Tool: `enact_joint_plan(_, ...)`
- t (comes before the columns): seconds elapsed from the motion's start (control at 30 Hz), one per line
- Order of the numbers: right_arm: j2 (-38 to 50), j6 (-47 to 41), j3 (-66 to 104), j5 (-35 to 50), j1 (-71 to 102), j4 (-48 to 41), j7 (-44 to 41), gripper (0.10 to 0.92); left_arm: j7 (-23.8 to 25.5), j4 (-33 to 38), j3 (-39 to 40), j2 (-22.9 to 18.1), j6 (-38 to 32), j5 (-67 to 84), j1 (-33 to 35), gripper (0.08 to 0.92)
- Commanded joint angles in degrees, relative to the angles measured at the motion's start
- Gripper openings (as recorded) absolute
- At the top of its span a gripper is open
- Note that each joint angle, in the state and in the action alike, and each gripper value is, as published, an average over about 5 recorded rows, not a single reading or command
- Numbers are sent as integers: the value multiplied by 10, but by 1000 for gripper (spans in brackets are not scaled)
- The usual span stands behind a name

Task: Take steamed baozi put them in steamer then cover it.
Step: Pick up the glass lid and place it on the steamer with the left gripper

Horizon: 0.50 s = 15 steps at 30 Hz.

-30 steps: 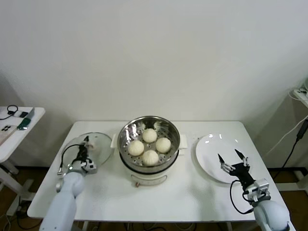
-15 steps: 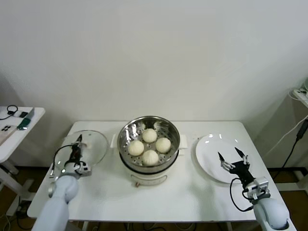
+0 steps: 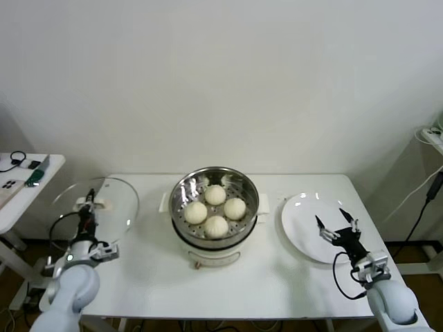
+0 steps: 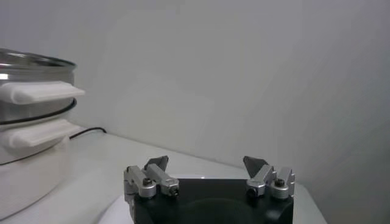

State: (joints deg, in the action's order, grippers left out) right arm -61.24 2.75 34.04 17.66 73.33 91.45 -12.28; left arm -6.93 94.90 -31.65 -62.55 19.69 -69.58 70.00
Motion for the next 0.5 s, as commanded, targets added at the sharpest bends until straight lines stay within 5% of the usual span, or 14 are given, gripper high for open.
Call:
enact_joint_plan(0.03,-1,4,-3,0,-5,-14,-3,823,13,225,5,43,118,44,92,151)
enact_joint_plan(0.33,-7,6,-16,-3,-22,-31,-4,823,48,268,115,71,187,52,17,151)
enact_joint_plan(0.5,-17,9,-22,-10,-34,-42,-5,823,100,256,192,29,215,6,-49,151)
